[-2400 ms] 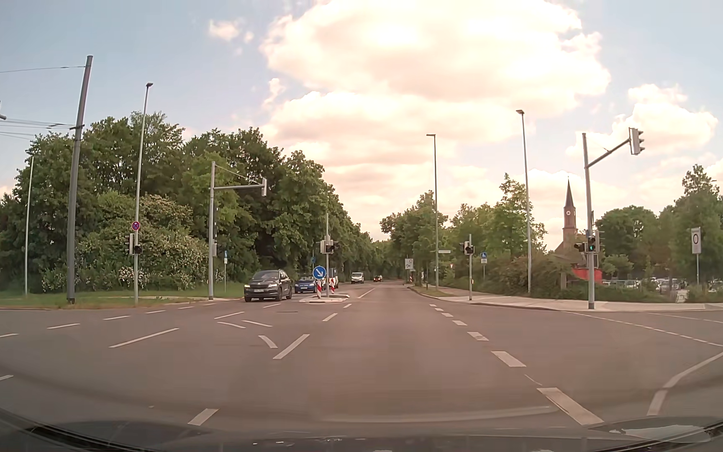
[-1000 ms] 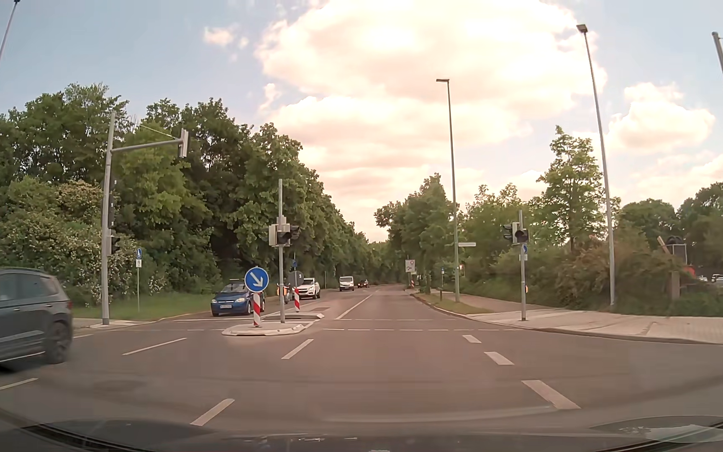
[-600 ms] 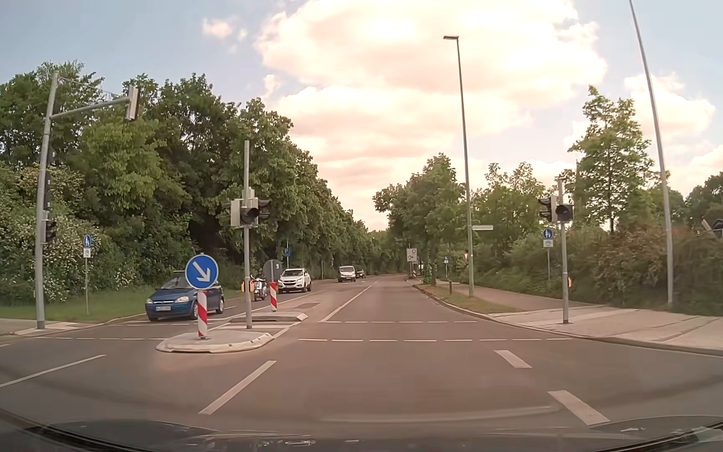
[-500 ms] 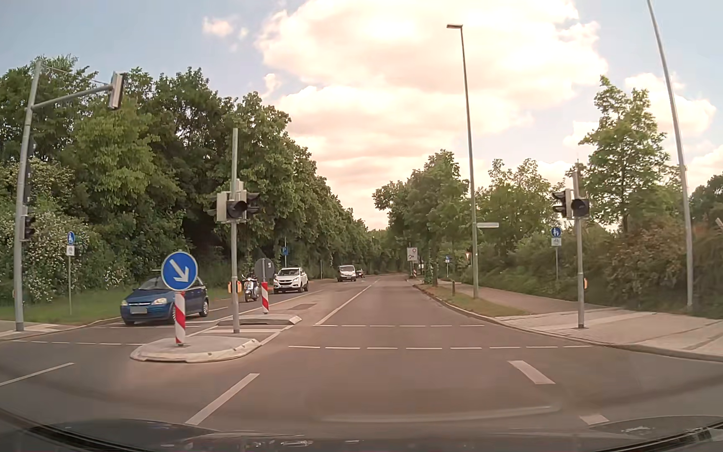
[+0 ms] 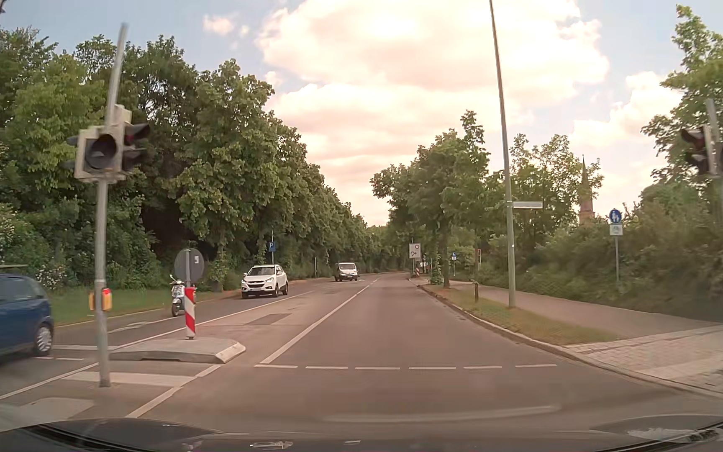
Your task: Follow the waypoints while adhering to traffic rules and regulations
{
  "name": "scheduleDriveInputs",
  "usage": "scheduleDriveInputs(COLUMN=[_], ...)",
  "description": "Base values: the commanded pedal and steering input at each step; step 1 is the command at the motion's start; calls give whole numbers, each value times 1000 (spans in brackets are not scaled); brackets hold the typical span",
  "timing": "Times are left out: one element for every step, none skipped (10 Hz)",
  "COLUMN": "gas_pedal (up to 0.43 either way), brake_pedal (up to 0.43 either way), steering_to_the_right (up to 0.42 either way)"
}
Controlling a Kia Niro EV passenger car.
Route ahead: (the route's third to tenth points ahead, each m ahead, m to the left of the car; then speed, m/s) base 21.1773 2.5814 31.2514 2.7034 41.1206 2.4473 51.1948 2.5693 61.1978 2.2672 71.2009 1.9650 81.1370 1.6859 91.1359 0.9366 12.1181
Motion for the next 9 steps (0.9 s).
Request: scheduleDriveInputs(gas_pedal=[429, 429, 429, 429, 421, 421, 421, 398, 390], brake_pedal=[12, 12, 12, 12, 12, 6, 12, 12, 12], steering_to_the_right=[-4, -3, -3, -3, -3, -3, -3, -3, -3])
